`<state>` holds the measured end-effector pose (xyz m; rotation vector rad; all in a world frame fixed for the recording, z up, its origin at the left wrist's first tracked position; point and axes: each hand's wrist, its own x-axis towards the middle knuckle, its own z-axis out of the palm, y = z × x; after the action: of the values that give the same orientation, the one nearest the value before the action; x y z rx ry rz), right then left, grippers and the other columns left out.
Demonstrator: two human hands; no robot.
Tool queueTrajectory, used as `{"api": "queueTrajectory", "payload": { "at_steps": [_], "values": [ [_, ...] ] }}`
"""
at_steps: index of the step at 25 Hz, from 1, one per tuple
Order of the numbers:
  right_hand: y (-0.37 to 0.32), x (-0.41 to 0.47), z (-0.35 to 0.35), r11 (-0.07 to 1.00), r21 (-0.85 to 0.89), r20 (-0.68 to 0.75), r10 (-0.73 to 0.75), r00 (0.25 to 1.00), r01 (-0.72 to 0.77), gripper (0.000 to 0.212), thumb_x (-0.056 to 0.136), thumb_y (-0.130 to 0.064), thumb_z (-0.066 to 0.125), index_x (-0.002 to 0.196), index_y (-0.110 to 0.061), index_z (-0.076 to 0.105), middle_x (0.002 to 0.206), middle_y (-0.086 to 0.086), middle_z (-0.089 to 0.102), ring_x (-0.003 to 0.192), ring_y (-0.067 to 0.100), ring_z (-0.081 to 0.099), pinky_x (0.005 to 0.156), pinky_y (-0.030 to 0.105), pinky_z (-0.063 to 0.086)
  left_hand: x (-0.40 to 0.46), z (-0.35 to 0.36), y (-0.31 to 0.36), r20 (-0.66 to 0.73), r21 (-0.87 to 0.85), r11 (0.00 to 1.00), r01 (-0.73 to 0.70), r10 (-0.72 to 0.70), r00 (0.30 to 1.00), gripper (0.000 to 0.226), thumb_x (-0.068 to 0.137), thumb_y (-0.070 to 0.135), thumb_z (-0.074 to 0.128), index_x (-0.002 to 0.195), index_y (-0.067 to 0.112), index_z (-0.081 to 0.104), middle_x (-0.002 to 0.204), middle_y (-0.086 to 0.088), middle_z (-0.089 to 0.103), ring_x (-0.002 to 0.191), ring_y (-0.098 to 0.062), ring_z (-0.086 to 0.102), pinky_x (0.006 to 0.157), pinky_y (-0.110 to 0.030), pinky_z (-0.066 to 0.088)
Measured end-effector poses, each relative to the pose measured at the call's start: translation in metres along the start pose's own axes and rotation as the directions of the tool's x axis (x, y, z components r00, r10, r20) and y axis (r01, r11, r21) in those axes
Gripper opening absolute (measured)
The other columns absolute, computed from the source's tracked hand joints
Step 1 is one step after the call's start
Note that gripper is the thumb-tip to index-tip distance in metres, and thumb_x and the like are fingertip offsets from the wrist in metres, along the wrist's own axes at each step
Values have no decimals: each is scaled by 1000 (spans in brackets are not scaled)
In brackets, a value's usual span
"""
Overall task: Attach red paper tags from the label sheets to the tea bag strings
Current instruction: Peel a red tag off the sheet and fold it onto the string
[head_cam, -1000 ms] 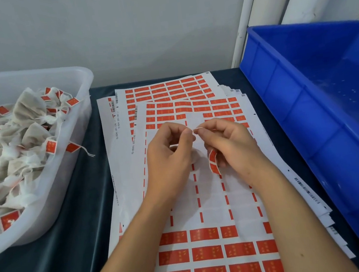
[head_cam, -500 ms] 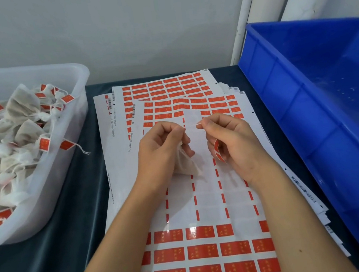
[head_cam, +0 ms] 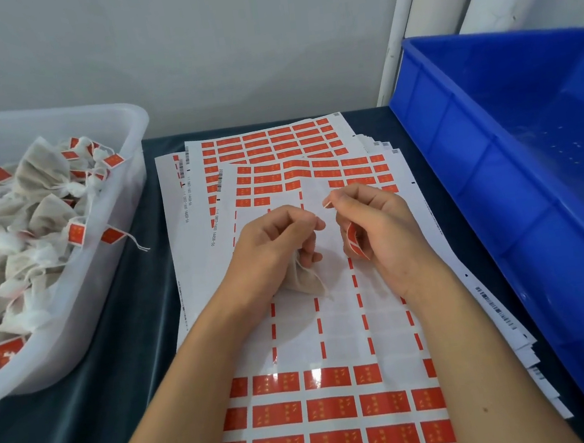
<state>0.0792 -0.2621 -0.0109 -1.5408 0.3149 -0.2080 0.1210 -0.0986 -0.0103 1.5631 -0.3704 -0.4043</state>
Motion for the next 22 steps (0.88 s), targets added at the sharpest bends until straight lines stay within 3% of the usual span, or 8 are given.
{"api": "queueTrajectory", "payload": {
  "at_steps": [3,5,7,11,15,18,22],
  "values": [
    [-1,1,-1,985,169,-60,35,998,-24,16,101,-30,64,102,-29,79,107,1,77,97,24,73,86,38,59,1,-1,-2,-45,-71,997,14,-17,999,24,106,24,58,93,17,77,84,-8,70,72,-20,66,90,-44,61],
    [-4,2,-5,950,313,-50,31,998,-14,19,101,-25,60,111,-24,76,111,5,77,87,20,75,74,32,55,2,-1,-3,-88,-98,995,30,-38,995,22,106,27,59,97,19,78,87,-7,73,76,-22,69,89,-41,60],
    [-4,2,-7,921,389,-38,1,999,14,21,100,-25,59,116,-25,72,116,4,77,89,18,75,71,28,56,3,0,-4,-123,-121,992,36,-51,991,21,105,26,60,98,20,78,88,-7,74,77,-22,70,85,-37,60],
    [-1,4,-6,913,406,-38,-34,999,47,22,101,-19,64,121,-26,68,123,-1,75,111,19,73,85,32,57,3,3,-3,-174,-170,984,47,-77,982,21,103,26,63,88,23,77,93,-5,76,83,-21,71,81,-33,61],
    [0,3,-2,899,435,19,-57,998,43,26,96,-9,70,119,-21,72,123,5,74,115,25,72,90,34,60,3,5,-1,-228,-183,982,41,-83,970,25,101,26,66,78,29,76,97,7,77,82,-13,74,87,-39,64],
    [1,1,3,927,374,47,-59,997,37,26,94,-10,72,118,-21,75,122,6,74,115,25,71,92,36,60,2,8,-3,-253,-91,996,8,-31,967,21,101,30,65,83,28,76,95,8,76,91,-18,73,89,-38,62],
    [1,-2,8,929,370,84,-72,994,36,22,93,-13,73,114,-20,77,120,7,75,112,27,72,90,36,60,2,10,-5,-248,8,998,-55,56,967,18,104,25,61,96,19,75,91,3,76,82,-19,73,80,-27,62]
  ]
}}
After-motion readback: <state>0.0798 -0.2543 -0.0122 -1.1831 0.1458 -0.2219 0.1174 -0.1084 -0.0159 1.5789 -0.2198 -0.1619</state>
